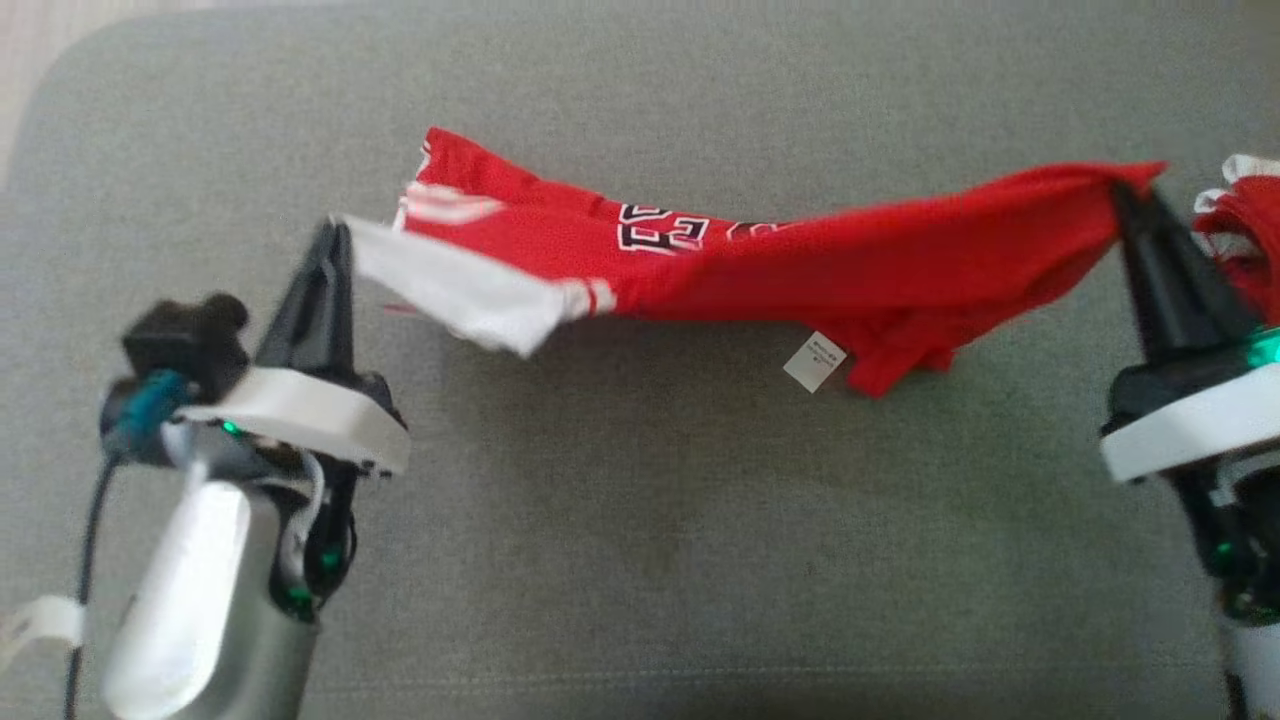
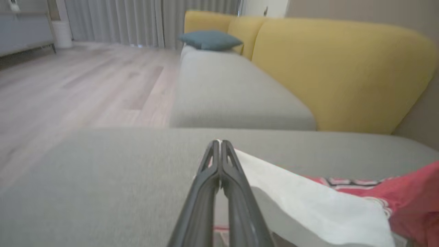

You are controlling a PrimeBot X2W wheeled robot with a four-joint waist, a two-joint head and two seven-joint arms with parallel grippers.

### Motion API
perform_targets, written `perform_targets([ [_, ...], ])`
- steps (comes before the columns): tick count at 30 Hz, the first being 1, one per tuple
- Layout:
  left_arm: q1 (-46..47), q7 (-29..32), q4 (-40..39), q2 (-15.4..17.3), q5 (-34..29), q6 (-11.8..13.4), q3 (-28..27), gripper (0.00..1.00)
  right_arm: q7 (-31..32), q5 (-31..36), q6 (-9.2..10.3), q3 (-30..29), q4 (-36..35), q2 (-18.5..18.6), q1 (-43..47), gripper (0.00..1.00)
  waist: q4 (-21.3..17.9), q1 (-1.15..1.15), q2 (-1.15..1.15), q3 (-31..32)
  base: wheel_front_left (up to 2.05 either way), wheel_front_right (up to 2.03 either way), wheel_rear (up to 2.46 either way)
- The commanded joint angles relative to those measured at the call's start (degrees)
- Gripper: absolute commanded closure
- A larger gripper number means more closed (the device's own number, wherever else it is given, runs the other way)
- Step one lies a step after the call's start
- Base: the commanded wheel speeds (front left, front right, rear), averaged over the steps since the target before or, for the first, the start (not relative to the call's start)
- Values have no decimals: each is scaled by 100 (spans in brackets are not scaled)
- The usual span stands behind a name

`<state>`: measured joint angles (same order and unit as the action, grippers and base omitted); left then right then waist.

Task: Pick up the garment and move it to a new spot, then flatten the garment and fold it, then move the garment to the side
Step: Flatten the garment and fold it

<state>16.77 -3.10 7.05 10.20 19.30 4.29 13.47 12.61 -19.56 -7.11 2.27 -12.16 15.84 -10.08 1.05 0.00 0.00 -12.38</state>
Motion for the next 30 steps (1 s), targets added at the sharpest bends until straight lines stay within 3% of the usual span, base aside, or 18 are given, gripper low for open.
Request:
perform_targets([
  [1,309,-89,-559,192,-70,55,-301,100,-131,33,-37,-57,-312,146,-245,100,44,0,0,136,0,0,0],
  [7,948,-233,-1727,291,-231,86,-374,100,-275,47,-37,-408,-610,253,-590,100,105,0,0,434,0,0,0],
  [16,2245,-72,-2300,435,-432,-21,-346,100,-162,-107,-37,-765,-1012,302,-1085,100,85,0,0,793,0,0,0],
  [24,3151,229,-1564,405,-379,-227,-137,100,29,-422,-37,-835,-896,393,-1592,100,18,0,0,948,0,0,0],
  [30,3681,204,-536,269,-296,-333,-31,100,34,-700,-37,-615,-335,402,-2091,100,-28,0,0,752,0,0,0],
])
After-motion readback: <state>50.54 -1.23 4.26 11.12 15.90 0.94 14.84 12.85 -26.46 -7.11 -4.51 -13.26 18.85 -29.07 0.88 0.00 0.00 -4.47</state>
